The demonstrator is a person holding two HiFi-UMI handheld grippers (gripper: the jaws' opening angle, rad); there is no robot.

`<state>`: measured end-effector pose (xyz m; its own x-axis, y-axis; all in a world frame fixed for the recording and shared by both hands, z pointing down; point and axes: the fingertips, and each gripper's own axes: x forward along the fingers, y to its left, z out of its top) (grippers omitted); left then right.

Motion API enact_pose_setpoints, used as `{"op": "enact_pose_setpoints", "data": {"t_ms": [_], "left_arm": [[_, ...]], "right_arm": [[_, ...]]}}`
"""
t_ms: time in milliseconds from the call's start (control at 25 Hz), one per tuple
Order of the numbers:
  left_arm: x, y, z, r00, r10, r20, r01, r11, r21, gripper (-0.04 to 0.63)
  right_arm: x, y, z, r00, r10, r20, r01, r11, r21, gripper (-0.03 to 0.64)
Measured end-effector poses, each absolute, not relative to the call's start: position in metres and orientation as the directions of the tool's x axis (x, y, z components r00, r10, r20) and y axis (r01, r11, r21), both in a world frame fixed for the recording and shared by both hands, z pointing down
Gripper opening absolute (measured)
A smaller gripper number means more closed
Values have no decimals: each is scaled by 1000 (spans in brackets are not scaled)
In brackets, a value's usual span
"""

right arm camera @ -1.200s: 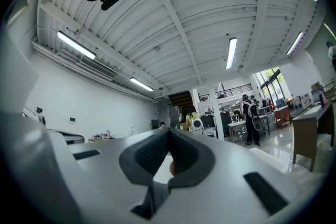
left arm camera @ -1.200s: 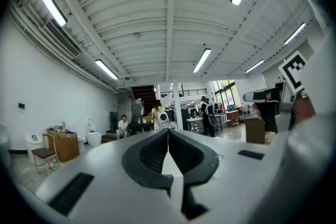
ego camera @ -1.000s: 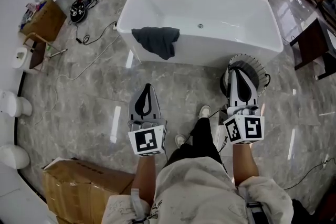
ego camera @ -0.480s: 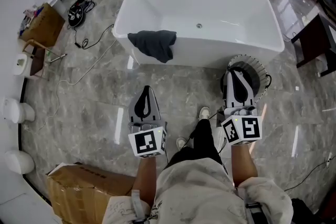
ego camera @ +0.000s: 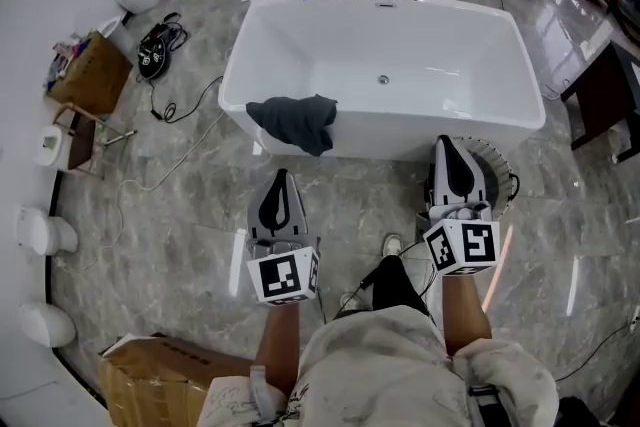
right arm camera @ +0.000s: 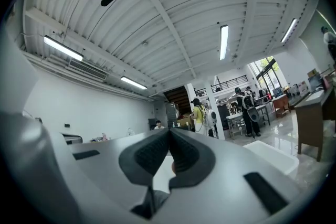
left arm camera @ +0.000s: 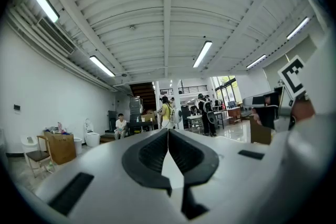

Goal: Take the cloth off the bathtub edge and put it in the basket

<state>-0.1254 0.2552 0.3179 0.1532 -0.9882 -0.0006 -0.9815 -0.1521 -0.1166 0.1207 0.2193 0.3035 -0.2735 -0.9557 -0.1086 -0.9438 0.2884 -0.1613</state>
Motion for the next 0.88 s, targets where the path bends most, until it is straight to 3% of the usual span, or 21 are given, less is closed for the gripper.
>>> {"op": "enact_pose_setpoints", "data": {"t_ms": [440,880], "left_arm": [[-82,159,264,113,-988,-101,-982,-96,-165,5],[-36,86,270,85,-994,-71,-989,-75,-130,5]], "right_arm": [[158,111,260,-312,-928,-205,-922,348,-170,-11],[205,31,274,-337,-924,-180,-910,369,-189,-11]]}}
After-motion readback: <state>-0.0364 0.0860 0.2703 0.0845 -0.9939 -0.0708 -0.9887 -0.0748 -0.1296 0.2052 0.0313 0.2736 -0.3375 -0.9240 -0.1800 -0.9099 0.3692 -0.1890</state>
